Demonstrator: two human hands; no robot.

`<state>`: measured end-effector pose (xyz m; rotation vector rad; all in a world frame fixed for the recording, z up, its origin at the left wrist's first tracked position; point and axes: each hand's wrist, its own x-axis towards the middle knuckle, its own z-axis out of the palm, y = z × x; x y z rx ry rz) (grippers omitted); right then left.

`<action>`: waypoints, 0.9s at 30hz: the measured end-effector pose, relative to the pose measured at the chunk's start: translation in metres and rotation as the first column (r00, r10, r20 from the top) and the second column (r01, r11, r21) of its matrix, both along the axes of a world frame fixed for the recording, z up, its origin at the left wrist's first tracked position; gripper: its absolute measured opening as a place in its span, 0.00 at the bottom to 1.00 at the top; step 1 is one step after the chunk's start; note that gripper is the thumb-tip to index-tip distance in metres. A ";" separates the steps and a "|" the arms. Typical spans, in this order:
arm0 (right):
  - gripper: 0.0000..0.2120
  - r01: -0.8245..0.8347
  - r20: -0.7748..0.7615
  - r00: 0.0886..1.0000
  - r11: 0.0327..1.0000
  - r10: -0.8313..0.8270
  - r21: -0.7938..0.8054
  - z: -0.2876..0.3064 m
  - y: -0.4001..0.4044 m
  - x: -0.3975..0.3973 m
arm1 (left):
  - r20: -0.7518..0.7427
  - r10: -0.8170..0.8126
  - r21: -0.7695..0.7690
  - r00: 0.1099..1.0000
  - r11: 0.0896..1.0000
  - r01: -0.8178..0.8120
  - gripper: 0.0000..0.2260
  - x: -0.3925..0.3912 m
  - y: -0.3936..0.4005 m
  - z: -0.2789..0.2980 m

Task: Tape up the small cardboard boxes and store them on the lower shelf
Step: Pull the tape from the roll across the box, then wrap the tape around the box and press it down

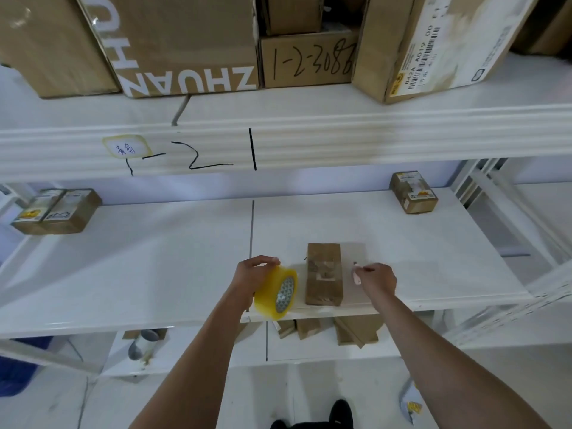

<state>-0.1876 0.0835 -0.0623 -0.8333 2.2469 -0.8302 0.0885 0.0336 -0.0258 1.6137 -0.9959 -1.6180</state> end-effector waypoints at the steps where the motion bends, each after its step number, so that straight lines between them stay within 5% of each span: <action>1: 0.14 -0.017 -0.026 0.999 0.999 0.018 0.038 -0.003 0.003 -0.001 | -0.006 0.012 0.005 1.000 1.000 -0.012 0.03 -0.002 0.000 0.000; 8: 0.18 0.038 -0.164 0.986 0.988 -0.013 0.151 0.004 0.007 0.005 | -0.010 0.031 -0.005 0.999 1.000 -0.031 0.02 -0.006 0.009 -0.003; 11: 0.17 -0.060 -0.283 0.959 0.994 0.032 -0.091 0.026 0.000 0.028 | -0.011 0.013 -0.027 1.000 1.000 -0.013 0.02 -0.004 0.012 -0.005; 13: 0.15 -0.279 -0.145 0.957 0.936 0.252 -0.216 0.045 -0.008 0.051 | -0.017 -0.004 -0.042 1.000 0.999 0.003 0.02 -0.003 0.014 -0.006; 17: 0.17 -0.702 0.044 0.707 0.708 0.706 -0.077 0.069 -0.015 0.095 | -0.025 -0.021 -0.074 0.999 0.997 0.019 0.02 -0.001 0.019 -0.003; 23: 0.05 -0.596 0.012 0.797 0.790 0.604 -0.141 0.070 -0.023 0.113 | -0.011 -0.060 -0.074 0.998 0.996 0.059 0.06 0.008 0.025 0.005; 27: 0.06 -0.666 -0.108 0.745 0.743 0.658 -0.065 0.077 -0.022 0.121 | -0.167 -0.269 -0.009 0.949 0.962 0.272 0.10 0.026 0.033 0.004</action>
